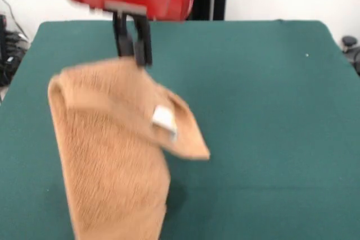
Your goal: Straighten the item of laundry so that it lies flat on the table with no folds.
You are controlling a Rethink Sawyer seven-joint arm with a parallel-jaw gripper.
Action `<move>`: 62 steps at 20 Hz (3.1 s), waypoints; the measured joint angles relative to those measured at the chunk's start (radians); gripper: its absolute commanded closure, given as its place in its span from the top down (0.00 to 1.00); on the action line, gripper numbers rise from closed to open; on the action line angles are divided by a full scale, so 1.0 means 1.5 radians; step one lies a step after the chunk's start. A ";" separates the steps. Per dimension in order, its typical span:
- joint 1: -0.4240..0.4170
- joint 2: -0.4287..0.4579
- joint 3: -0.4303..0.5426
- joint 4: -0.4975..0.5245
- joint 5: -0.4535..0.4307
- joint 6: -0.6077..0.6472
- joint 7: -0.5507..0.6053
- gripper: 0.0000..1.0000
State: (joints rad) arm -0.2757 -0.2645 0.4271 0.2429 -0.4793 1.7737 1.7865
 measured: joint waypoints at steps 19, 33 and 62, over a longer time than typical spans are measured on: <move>0.058 -0.138 -0.149 0.122 -0.122 0.142 -0.192 0.00; -0.007 -0.140 -0.160 0.317 -0.120 -0.094 -0.192 0.00; -0.047 -0.237 -0.182 0.655 -0.085 -0.363 -0.192 0.00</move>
State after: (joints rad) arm -0.3464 -0.6197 0.1544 1.2259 -0.6073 1.2292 1.4980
